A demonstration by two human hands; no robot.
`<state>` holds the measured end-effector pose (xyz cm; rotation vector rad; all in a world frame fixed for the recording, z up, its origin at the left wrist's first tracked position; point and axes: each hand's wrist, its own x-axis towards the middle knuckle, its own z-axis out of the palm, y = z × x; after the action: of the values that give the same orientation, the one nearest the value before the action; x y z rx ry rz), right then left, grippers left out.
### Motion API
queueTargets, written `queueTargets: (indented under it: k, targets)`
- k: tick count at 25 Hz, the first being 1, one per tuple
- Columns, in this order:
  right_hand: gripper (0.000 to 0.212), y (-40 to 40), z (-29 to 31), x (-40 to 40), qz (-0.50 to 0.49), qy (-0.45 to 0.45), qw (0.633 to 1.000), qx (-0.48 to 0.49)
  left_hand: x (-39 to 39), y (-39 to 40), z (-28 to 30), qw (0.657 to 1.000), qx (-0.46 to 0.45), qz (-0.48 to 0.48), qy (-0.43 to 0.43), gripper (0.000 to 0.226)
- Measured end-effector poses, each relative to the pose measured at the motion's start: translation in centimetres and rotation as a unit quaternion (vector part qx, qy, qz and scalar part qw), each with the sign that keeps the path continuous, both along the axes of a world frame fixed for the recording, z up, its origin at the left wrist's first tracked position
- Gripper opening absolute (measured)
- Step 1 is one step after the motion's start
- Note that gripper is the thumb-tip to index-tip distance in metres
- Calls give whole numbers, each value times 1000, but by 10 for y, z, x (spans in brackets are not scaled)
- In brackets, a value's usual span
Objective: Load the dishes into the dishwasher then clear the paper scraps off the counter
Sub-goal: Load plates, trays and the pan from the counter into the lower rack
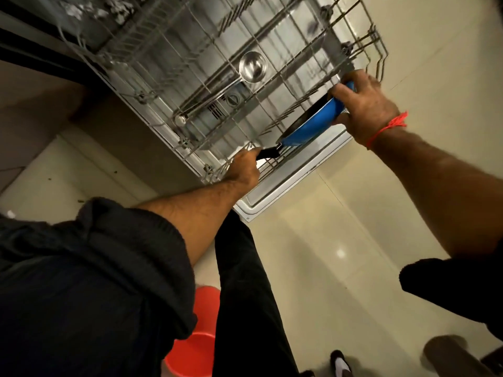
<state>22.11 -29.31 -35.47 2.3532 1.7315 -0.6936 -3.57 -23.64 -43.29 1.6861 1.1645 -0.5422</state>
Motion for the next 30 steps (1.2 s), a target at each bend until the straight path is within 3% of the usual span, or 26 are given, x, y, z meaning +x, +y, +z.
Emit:
queueTargets:
  k: [3, 8, 13, 16, 21, 26, 30]
  targets:
    - [58, 2, -15, 8, 8, -1, 1000, -16, 6, -7, -23, 999, -46, 14, -18, 83]
    - [68, 22, -22, 13, 18, 43, 999, -5, 19, 1, -23, 998, -64, 23, 8, 49]
    - [80, 37, -24, 6, -6, 65, 996, -60, 5, 4, -8, 998, 55, 5, 43, 31]
    - [76, 35, -23, 0, -13, 59, 996, -67, -5, 5, -1, 997, 69, -18, 37, 24]
    - [60, 30, -23, -1, -27, 77, 995, -52, -9, 7, 2, 999, 16, -13, -41, 25]
    - [58, 37, -14, -14, -18, 185, 979, -78, 7, 2, 4, 990, 98, -35, -94, 26]
    - [53, 39, -11, -6, -11, 165, 985, -37, 21, 1, 9, 979, 152, -36, -128, 31]
